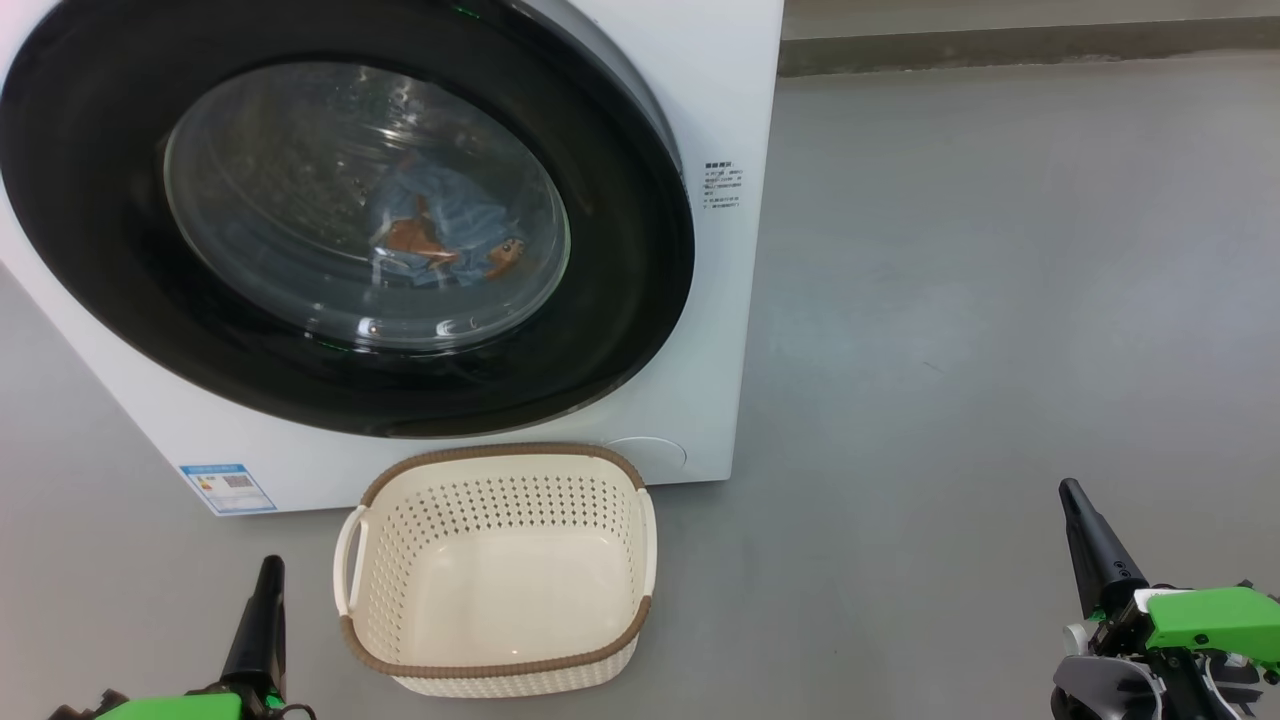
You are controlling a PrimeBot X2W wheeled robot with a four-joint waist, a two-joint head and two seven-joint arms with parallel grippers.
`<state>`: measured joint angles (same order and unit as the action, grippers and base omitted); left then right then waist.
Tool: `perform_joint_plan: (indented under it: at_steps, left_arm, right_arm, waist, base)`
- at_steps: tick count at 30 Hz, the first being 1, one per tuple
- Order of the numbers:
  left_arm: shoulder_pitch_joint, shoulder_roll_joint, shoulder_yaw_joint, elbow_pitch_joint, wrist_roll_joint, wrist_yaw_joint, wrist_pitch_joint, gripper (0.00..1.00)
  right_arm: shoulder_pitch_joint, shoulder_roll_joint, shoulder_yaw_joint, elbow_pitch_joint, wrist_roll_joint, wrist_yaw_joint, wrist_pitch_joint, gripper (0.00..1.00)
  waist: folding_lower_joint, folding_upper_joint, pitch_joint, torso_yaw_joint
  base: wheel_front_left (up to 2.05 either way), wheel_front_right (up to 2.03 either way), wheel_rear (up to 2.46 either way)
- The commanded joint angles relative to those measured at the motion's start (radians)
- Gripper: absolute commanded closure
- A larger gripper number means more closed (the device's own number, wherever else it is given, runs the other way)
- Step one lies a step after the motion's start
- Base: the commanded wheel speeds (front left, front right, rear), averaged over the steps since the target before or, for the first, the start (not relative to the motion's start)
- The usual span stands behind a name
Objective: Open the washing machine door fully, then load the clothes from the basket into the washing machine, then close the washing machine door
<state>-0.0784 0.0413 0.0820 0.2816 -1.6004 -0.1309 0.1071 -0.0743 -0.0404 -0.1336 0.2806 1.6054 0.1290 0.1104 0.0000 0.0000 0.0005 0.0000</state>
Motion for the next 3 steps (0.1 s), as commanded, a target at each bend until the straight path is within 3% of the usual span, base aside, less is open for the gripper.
perform_joint_plan:
  at_steps: [1,3]
  left_arm:
    - [-0.037,0.009,0.033,-0.031,-0.007,0.000,0.007,1.00]
    - [-0.037,0.009,0.033,-0.031,-0.007,0.000,0.007,1.00]
  right_arm:
    - [-0.041,-0.010,0.018,-0.030,0.002,0.002,0.004,1.00]
    - [-0.041,-0.010,0.018,-0.030,0.002,0.002,0.004,1.00]
  waist:
    - [0.0000,0.0000,0.000,0.000]
    - [0.0000,0.0000,0.000,0.000]
  base:
    - [0.00,0.00,0.00]
    - [0.00,0.00,0.00]
